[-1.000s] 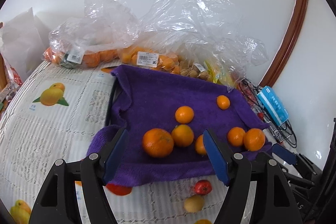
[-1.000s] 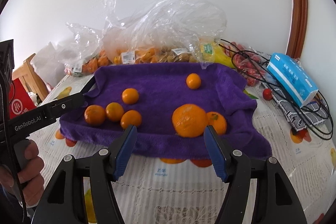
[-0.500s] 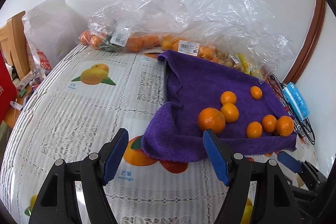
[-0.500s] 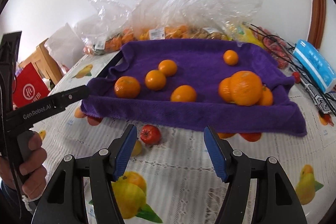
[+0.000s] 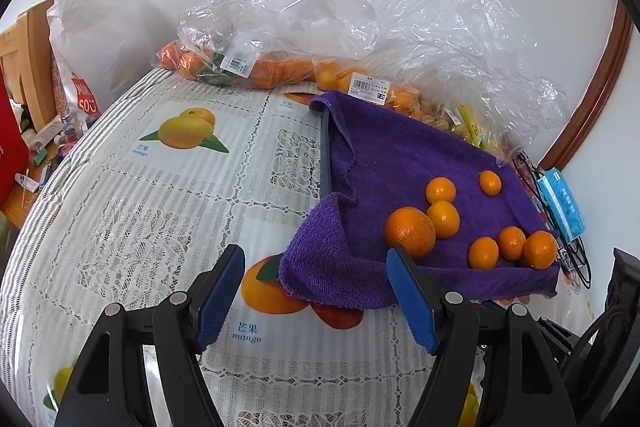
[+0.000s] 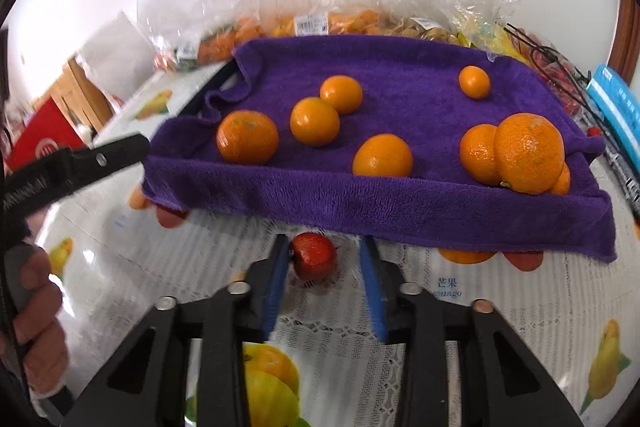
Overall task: Organize fruits
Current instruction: 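Move both open grippers back to the fruit in front of the towel, then close the right gripper on a red fruit while the left gripper grasps a small yellow-green fruit, then lift the red fruit and yellow-green fruit and carry them over the towel, then lower both fruits onto the towel and open both grippers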
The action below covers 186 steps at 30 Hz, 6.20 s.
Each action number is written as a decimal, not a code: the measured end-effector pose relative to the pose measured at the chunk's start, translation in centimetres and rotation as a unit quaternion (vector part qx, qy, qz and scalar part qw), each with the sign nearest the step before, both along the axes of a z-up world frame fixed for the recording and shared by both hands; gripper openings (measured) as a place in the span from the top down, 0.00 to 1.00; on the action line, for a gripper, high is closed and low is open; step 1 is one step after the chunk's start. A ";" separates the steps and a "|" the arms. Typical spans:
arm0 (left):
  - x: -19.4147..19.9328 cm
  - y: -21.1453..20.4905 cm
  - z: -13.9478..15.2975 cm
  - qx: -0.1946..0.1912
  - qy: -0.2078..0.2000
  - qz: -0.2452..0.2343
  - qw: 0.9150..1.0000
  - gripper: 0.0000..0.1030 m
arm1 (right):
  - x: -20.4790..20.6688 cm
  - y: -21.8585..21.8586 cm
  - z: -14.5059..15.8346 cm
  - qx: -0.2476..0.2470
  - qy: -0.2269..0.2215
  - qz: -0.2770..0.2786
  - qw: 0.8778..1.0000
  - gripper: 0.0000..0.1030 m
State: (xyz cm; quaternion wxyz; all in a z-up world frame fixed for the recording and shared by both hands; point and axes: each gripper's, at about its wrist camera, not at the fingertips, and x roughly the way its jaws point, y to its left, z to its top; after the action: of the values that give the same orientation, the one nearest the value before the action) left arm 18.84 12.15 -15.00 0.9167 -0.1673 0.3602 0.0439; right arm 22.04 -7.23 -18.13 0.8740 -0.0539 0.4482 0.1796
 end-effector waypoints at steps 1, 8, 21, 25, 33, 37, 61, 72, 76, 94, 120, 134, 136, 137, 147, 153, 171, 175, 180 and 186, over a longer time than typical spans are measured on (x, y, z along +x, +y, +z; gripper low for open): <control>0.0 0.0 0.0 0.000 0.000 0.000 1.000 0.30 | -0.1 0.0 -0.1 -0.004 -0.001 0.001 1.000 0.72; 0.0 -0.1 -0.2 0.003 0.001 -0.005 1.000 0.30 | -0.1 -0.6 -0.2 -0.005 -0.003 -0.001 1.000 0.75; 0.1 -1.9 -0.6 0.029 0.005 -0.030 0.999 0.30 | -2.0 -3.2 0.2 -0.010 -0.010 -0.012 1.000 0.75; -0.2 -2.8 -0.8 0.030 0.006 -0.055 0.998 0.30 | -2.7 -5.2 0.8 -0.001 -0.013 -0.029 1.000 0.75; -1.2 -5.3 -1.4 -0.005 -0.001 -0.139 0.990 0.30 | -3.8 -8.9 1.5 0.002 -0.026 -0.062 0.998 0.75; -1.1 -7.1 -2.2 0.006 0.012 -0.156 0.988 0.31 | -3.7 -10.5 1.6 0.011 -0.026 -0.074 0.997 0.75; -1.4 -10.3 -4.0 0.099 0.034 -0.118 0.987 0.75 | -1.5 -12.2 0.7 0.026 -0.013 -0.009 1.000 0.75; -1.3 -10.6 -3.8 0.112 0.037 -0.122 0.985 0.75 | -1.7 -12.4 -0.2 0.021 -0.010 -0.016 1.000 0.75; -1.2 -10.2 -3.7 0.093 0.033 -0.123 0.988 0.75 | -1.9 -12.3 0.2 0.023 -0.015 -0.025 0.999 0.75; -0.8 -9.5 -2.1 0.049 0.019 -0.153 0.987 0.75 | -2.5 -11.9 3.9 0.028 -0.049 -0.061 0.997 0.75; 3.0 -6.3 3.3 0.030 -0.022 -0.113 0.993 0.75 | 1.7 -9.1 6.9 0.063 -0.091 -0.056 0.992 0.75; 6.8 -5.3 4.1 0.029 -0.029 -0.092 0.995 0.75 | 6.2 -7.9 8.0 0.066 -0.109 -0.048 0.991 0.75; 7.0 -5.1 4.0 0.030 -0.032 -0.087 0.995 0.75 | 6.5 -7.6 7.9 0.070 -0.112 -0.047 0.990 0.75; 7.1 -4.9 3.8 0.029 -0.032 -0.083 0.996 0.75 | 6.6 -7.6 7.7 0.072 -0.112 -0.047 0.990 0.75; 7.6 -4.0 2.3 0.018 -0.015 -0.071 0.997 0.75 | 7.5 -8.3 5.8 0.072 -0.102 -0.058 0.990 0.75; 7.5 -4.2 2.1 0.015 -0.019 -0.074 0.997 0.75 | 7.7 -8.7 5.4 0.072 -0.103 -0.066 0.990 0.75; 7.4 -3.7 1.9 -0.004 -0.020 -0.062 0.998 0.75 | 8.1 -8.3 4.1 0.050 -0.098 -0.068 0.992 0.75; 7.5 -4.0 1.8 -0.008 -0.018 -0.070 0.997 0.75 | 8.0 -7.7 3.9 0.050 -0.096 -0.059 0.992 0.75; 7.4 -4.7 1.7 -0.005 -0.015 -0.081 0.997 0.75 | 7.6 -7.0 3.9 0.045 -0.108 -0.049 0.992 0.75; 7.5 -5.8 1.2 0.002 -0.003 -0.097 0.995 0.75 | 7.4 -6.5 3.8 0.029 -0.119 -0.047 0.991 0.74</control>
State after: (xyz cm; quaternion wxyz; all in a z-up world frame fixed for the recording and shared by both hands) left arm 26.34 6.39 -13.84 0.9179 -0.1304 0.3721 -0.0447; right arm 29.39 -13.73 -14.32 0.9296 -0.0287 0.3382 0.1436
